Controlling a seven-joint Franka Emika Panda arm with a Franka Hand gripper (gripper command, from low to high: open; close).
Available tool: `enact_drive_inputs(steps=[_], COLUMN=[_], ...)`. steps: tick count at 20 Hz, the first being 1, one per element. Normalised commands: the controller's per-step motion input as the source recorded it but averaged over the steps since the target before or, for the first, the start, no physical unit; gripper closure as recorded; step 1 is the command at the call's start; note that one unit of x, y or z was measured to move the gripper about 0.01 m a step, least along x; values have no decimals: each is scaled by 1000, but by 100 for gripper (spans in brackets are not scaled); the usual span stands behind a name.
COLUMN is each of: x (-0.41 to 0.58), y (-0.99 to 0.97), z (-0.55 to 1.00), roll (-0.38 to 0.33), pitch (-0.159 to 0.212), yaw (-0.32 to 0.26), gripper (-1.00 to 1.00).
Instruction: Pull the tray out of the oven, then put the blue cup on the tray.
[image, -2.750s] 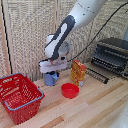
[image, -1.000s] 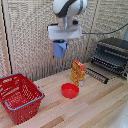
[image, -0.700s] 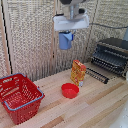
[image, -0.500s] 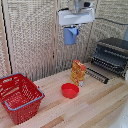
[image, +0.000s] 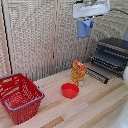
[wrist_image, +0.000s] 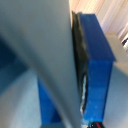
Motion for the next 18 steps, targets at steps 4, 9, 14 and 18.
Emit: enact_drive_inputs(steps=[4,9,14,18], x=[-2,0,0,13], y=[-936,-909,-925,-929], z=[125,17,0,-36], roll=[-10,-40,-55,-47], pitch=[0,-6,-23,-55], yaw=[-87,-93,-83,-78], gripper=[100,100,100,100])
